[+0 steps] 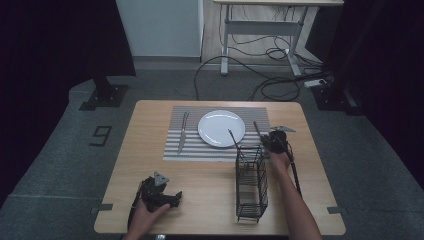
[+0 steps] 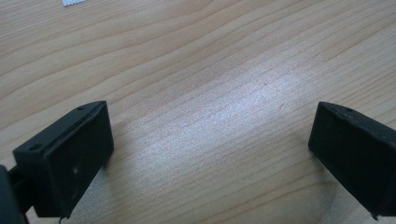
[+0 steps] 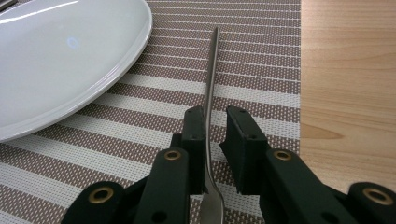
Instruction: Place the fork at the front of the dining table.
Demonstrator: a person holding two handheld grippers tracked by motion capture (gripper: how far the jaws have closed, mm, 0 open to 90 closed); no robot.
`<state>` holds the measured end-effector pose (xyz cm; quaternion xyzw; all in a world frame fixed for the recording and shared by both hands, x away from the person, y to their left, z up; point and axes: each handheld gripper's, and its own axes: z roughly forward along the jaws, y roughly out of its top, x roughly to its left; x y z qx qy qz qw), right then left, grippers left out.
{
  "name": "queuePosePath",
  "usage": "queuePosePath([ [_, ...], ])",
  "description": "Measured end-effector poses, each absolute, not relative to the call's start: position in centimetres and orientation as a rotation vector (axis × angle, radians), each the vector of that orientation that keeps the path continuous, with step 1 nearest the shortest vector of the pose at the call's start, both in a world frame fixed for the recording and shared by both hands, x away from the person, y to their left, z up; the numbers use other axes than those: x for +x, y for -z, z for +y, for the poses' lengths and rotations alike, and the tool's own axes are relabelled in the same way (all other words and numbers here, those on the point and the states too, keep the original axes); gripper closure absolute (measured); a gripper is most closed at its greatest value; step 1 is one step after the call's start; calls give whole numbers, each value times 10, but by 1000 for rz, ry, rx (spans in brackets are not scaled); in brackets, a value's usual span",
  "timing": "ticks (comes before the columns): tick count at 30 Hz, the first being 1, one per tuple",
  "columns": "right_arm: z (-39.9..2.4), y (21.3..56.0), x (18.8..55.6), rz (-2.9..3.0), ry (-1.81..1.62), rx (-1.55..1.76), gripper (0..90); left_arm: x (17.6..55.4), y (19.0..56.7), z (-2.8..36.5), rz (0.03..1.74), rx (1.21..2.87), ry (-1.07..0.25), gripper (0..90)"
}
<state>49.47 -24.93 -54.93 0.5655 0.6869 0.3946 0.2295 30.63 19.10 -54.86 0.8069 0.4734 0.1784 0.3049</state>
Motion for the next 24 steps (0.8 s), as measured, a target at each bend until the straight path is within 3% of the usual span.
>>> queuePosePath([
  [10, -256, 538, 488, 1886, -1105, 1547, 758, 306, 549, 191, 1254, 2137, -473, 0],
  [24, -295, 519, 432, 1886, -1048, 1497, 685, 306, 549, 191, 1253, 2135, -474, 0],
])
